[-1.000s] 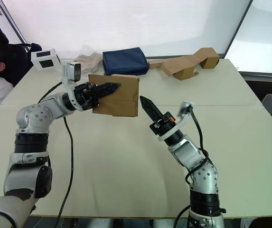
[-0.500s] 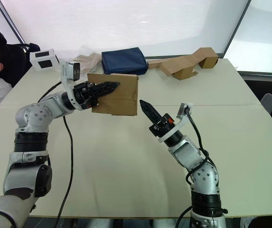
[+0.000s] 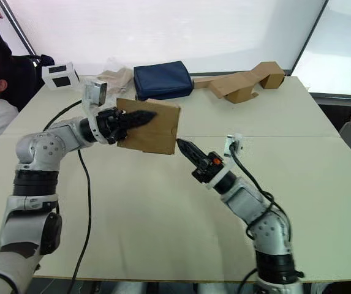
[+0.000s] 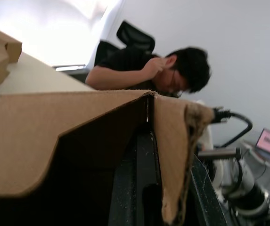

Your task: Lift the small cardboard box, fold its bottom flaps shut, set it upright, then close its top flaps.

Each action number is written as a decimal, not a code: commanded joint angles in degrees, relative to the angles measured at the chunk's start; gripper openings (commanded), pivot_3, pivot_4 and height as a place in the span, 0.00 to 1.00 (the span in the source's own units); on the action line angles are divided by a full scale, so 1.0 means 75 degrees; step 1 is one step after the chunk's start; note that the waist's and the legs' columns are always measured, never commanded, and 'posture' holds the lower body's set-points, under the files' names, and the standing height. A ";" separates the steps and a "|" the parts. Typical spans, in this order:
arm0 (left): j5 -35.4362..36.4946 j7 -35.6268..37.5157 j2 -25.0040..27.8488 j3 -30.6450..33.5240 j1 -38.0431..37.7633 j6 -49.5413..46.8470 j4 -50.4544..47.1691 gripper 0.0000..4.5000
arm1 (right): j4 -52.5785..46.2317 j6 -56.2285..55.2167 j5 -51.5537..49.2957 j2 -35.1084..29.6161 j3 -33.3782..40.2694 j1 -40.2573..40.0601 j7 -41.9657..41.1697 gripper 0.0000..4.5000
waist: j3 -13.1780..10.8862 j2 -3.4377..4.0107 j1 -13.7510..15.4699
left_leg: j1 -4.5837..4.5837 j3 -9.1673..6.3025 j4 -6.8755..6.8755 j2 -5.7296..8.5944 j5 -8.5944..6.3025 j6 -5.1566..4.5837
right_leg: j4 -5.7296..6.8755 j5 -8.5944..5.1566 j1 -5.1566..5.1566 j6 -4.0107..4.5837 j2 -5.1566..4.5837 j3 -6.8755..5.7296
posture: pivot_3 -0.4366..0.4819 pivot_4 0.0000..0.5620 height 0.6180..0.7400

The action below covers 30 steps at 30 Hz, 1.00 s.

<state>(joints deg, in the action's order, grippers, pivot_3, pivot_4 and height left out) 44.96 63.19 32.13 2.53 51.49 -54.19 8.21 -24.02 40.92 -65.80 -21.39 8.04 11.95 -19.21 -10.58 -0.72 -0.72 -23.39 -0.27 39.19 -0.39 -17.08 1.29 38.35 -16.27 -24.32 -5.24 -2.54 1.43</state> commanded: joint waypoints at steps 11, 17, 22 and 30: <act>-0.4525 0.2496 0.0527 -0.5179 0.2594 0.2158 0.0201 0.00 | -0.0980 -0.0422 0.3730 -0.4671 -0.0494 -0.0506 -0.2658 0.00 | 0.0001 0.0004 0.0007 | 0.0002 -0.0002 0.0000 0.0008 -0.0003 -0.0007 | -0.0016 -0.0002 0.0013 0.0001 0.0036 0.0006 | 0.48 0.27 1.00; -0.5229 0.2809 -0.0210 -0.5942 0.2706 0.2022 0.0261 0.00 | -0.1166 -0.0547 0.4195 -0.4294 -0.0576 -0.0793 -0.2556 0.00 | 0.0000 0.0002 0.0003 | -0.0002 -0.0005 0.0001 0.0006 -0.0005 -0.0012 | -0.0019 -0.0002 0.0011 0.0000 0.0032 0.0007 | 0.48 0.27 1.00; -0.5485 0.2839 -0.0633 -0.5842 0.2877 0.1902 0.0876 0.23 | -0.0950 -0.0810 0.5230 -0.4174 -0.1257 -0.0907 -0.2522 0.00 | 0.0000 0.0002 0.0002 | -0.0001 -0.0005 0.0008 0.0000 -0.0005 -0.0012 | -0.0015 -0.0002 0.0013 0.0000 0.0030 0.0007 | 0.48 0.27 1.00; -0.4750 0.3854 -0.0337 -0.4904 0.3163 0.1675 0.0632 0.55 | -0.0566 -0.0939 0.5433 -0.3772 -0.1325 -0.0601 -0.2842 0.00 | 0.0000 0.0002 -0.0003 | -0.0001 -0.0004 0.0008 -0.0011 -0.0005 -0.0012 | -0.0013 -0.0002 0.0010 0.0000 0.0032 0.0007 | 0.48 0.27 1.00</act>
<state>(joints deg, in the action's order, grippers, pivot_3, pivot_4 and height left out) 7.80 90.72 28.32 -38.56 72.53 -40.86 13.52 -27.62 34.76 -24.80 -50.29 -3.21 6.76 -39.58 -10.58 -0.70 -0.75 -23.39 -0.31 39.25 -0.48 -17.12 1.21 38.28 -16.28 -24.25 -5.23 -2.30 1.47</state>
